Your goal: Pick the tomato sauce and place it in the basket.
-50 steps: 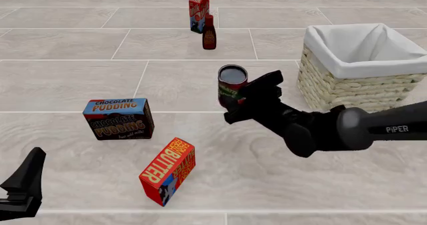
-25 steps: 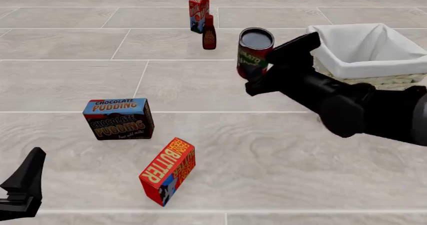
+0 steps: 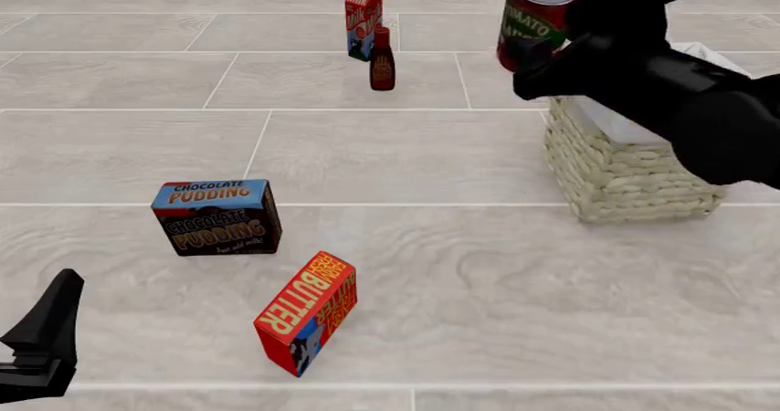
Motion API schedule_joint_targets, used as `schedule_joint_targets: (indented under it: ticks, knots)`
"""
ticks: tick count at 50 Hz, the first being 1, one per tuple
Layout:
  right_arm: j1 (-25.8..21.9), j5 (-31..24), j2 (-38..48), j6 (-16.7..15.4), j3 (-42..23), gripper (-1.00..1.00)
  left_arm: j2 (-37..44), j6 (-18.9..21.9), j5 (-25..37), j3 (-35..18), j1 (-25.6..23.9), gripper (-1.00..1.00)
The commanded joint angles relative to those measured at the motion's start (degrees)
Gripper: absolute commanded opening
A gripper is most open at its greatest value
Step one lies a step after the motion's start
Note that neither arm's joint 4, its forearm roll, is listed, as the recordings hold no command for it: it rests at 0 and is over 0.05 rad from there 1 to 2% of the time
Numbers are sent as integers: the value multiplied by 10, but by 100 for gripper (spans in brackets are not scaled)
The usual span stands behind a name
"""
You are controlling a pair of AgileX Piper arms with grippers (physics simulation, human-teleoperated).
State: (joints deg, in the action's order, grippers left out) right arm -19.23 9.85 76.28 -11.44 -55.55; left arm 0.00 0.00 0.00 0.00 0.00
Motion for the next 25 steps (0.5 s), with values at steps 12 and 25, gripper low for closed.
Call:
schedule_joint_targets:
  ticks: [12,25]
  knots:
    - [85,-49,-17,0,-66,-100,0,0,0,0,0,100]
    - [141,-56,-6,-6,-89,-100,0,0,0,0,0,100]
